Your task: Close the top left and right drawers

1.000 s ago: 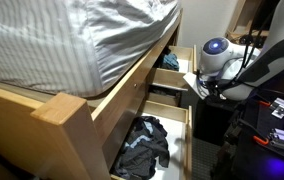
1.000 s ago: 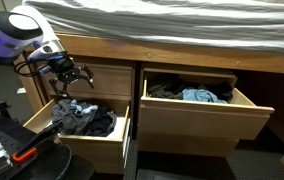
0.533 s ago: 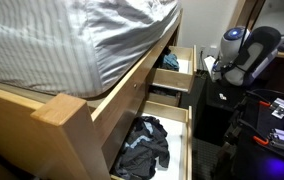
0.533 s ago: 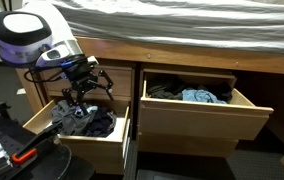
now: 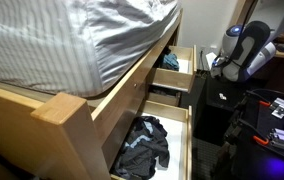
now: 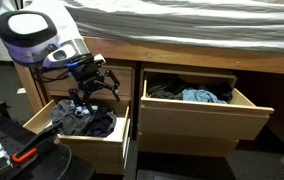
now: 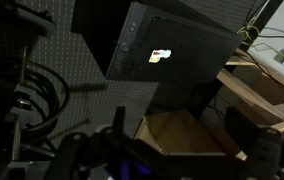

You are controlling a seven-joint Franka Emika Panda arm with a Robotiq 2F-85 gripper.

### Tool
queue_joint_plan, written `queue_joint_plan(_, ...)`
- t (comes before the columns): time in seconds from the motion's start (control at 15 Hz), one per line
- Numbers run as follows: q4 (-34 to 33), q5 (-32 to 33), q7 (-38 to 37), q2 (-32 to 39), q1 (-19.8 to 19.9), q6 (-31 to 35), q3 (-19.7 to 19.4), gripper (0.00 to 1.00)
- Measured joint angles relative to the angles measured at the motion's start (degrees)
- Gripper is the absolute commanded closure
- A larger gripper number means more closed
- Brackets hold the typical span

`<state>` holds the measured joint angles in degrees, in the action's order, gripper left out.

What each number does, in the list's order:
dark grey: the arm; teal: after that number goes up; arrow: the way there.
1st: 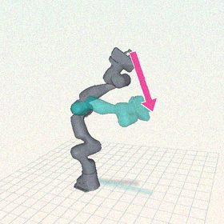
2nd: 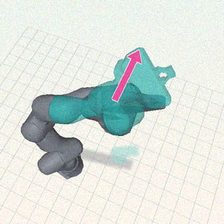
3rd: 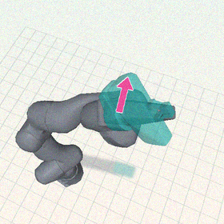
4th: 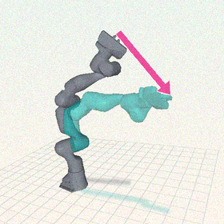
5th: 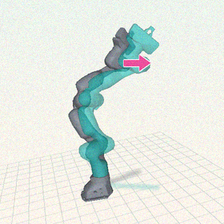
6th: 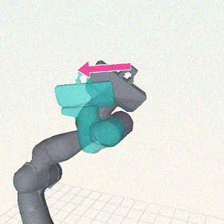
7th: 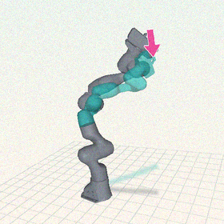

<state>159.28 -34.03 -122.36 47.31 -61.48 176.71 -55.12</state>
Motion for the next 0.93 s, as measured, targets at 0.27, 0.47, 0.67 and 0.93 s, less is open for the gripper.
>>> queue_joint_plan(0.27,-0.08,-5.74,0.00,-0.72,7.11,7.35,-0.40,0.00)
queue_joint_plan(0.47,-0.31,-6.53,2.07,-4.33,18.92,12.55,-0.52,0.00)
queue_joint_plan(0.67,-0.83,-3.19,4.98,-11.07,30.52,15.57,-0.08,0.00)
queue_joint_plan(0.93,-2.22,9.04,5.20,-19.52,43.64,16.03,2.12,0.00)
